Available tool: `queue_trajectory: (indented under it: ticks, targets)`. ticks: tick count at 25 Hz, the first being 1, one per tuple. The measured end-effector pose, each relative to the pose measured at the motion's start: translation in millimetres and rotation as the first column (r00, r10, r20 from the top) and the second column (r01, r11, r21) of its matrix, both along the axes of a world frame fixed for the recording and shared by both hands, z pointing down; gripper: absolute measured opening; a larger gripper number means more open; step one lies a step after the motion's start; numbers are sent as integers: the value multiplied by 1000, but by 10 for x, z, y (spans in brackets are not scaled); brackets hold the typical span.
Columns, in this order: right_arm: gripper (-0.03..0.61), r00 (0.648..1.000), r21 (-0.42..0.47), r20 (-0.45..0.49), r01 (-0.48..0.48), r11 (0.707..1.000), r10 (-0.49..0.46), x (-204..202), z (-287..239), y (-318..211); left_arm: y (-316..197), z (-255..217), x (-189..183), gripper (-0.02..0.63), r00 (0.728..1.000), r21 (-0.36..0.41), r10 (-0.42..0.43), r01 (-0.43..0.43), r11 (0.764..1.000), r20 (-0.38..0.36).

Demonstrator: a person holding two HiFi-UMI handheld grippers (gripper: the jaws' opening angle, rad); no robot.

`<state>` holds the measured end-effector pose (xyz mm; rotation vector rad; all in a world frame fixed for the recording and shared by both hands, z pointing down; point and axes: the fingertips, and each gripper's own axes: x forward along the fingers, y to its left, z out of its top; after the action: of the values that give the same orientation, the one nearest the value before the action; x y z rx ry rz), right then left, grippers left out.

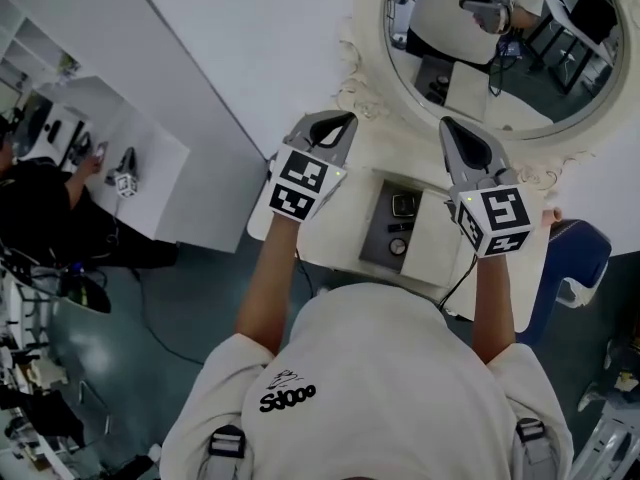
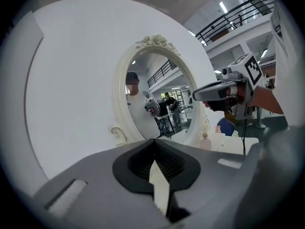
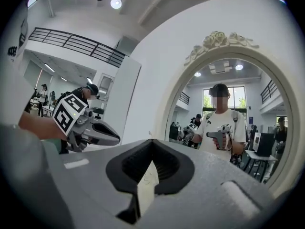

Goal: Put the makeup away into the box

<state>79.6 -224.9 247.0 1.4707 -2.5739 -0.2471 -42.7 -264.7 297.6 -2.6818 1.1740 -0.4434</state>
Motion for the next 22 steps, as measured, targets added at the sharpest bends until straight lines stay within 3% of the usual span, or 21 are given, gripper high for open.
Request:
queue_trajectory:
  ticks: [9, 22]
  targets:
    - [2, 999, 55, -5, 36, 998, -36, -157, -310, 90, 260, -610, 122, 17, 996, 171, 79, -72, 983, -34]
    - [1, 998, 13, -39, 42, 999, -41, -180, -189, 116, 371, -577, 141, 17, 996, 166, 88, -82, 983, -25]
